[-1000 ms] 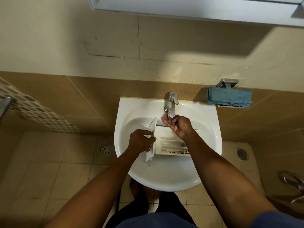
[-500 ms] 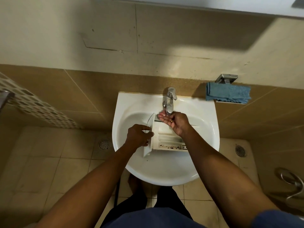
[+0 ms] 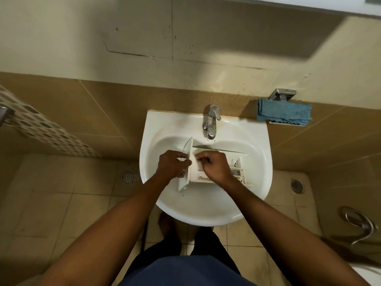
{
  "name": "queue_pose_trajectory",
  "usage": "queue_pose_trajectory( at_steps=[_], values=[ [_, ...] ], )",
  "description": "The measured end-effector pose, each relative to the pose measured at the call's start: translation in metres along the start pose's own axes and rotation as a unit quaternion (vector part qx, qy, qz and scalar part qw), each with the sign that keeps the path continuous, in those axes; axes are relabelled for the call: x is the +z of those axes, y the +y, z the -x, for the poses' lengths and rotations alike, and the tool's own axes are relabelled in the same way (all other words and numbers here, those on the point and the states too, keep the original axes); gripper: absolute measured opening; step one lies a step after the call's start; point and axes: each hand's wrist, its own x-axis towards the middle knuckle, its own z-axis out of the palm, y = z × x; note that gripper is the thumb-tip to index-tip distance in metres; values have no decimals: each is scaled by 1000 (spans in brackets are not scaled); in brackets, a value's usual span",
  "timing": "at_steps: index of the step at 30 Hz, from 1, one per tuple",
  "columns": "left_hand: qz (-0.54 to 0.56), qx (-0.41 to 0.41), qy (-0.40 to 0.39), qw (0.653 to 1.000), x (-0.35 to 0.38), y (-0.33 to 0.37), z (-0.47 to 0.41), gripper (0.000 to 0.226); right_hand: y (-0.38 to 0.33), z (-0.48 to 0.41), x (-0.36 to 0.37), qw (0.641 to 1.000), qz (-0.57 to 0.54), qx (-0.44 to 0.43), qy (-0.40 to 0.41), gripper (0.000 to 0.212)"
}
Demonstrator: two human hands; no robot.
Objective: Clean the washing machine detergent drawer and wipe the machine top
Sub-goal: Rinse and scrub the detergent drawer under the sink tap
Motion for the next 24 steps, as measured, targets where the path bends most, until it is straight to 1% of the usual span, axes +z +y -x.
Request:
queue_pose_trajectory(
  at_steps=[1, 3, 4, 6, 8, 11, 13, 16, 20, 22, 24],
  values=[
    [0, -1, -1, 1000, 0, 1, 0, 35, -3, -10, 0, 999, 32, -11, -7, 38],
    [1, -3, -1, 1000, 0, 1, 1, 34, -1, -21, 6, 992, 92, -64, -59, 50],
    [0, -4, 0, 1000, 0, 1, 0, 34, 3, -20, 12, 984, 123, -94, -84, 56],
    [-4, 0, 2, 1000, 0, 0, 0, 34, 12, -3, 22, 966, 190, -136, -108, 64],
    [-8, 10, 3, 1000, 0, -1, 0, 35, 19, 29, 24, 954, 221, -162, -123, 66],
    [-5, 15, 1, 1000, -1, -2, -1, 39, 23, 78, 15, 946, 215, -192, -150, 64],
    [1, 11, -4, 1000, -2, -2, 0, 39, 21, 85, 8, 944, 215, -203, -146, 58],
    [0, 7, -9, 1000, -2, 0, 0, 38, 22, 51, 10, 941, 244, -205, -115, 52],
    [-2, 1, -1, 1000, -1, 2, 1, 36, 19, 12, 20, 949, 248, -167, -105, 57],
    [-8, 7, -2, 1000, 0, 3, 1, 35, 14, 26, 24, 947, 264, -158, -90, 57],
    [-13, 8, -2, 1000, 0, 3, 1, 36, 13, 56, 26, 945, 265, -173, -85, 57]
  ],
)
